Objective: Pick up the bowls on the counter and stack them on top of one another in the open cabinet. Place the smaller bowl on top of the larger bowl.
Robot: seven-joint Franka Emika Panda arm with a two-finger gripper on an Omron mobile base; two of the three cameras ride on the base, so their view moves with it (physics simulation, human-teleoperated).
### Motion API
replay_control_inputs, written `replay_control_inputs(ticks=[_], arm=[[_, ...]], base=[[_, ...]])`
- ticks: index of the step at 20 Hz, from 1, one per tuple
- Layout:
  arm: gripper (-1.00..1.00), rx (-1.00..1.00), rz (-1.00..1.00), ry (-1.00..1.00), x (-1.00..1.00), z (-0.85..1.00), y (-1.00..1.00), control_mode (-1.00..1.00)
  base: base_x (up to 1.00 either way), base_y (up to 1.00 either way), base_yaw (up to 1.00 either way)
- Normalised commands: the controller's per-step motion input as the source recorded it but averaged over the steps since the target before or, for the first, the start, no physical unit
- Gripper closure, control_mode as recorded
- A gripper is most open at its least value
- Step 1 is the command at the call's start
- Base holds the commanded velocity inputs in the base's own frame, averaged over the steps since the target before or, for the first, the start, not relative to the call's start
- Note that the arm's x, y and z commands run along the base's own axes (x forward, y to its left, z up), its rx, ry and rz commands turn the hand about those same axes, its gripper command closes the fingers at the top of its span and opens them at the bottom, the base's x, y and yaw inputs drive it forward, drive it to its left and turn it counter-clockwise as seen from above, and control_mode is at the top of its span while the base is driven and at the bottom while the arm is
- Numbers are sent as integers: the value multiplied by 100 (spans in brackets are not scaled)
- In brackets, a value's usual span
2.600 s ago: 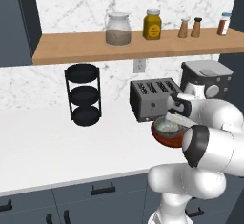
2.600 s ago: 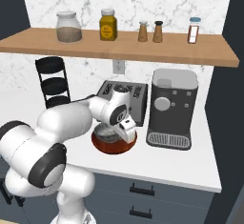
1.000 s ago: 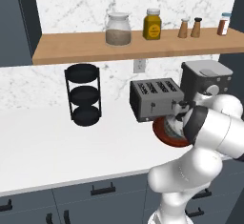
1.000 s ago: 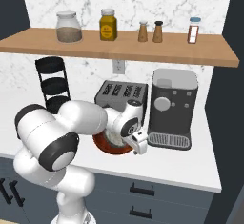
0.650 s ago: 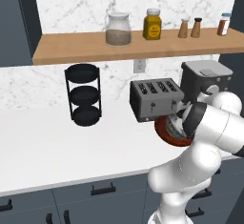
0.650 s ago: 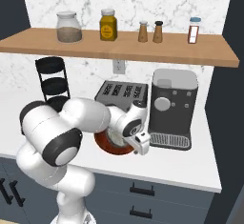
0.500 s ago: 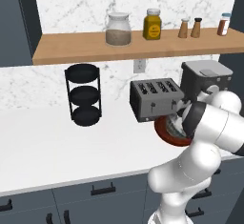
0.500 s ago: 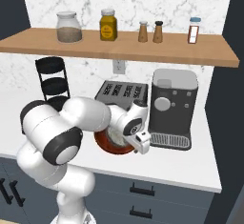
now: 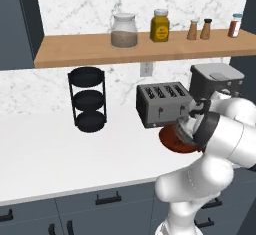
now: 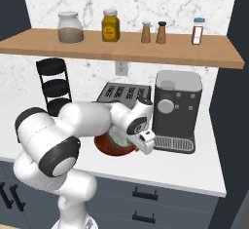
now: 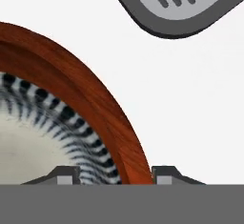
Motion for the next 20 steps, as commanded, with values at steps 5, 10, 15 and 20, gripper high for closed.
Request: replay_control_inputs(ticks=[5, 10, 15, 20], arm=[[100, 0, 0, -19, -56, 93, 22, -100], [100, 1, 0, -19, -75, 100, 47, -100], [100, 8, 0, -19, -72, 100, 74, -100], [100, 14, 0, -14, -54, 100, 97, -100]], base=[[0, 0, 0], [0, 0, 0], [0, 0, 0], [0, 0, 0]])
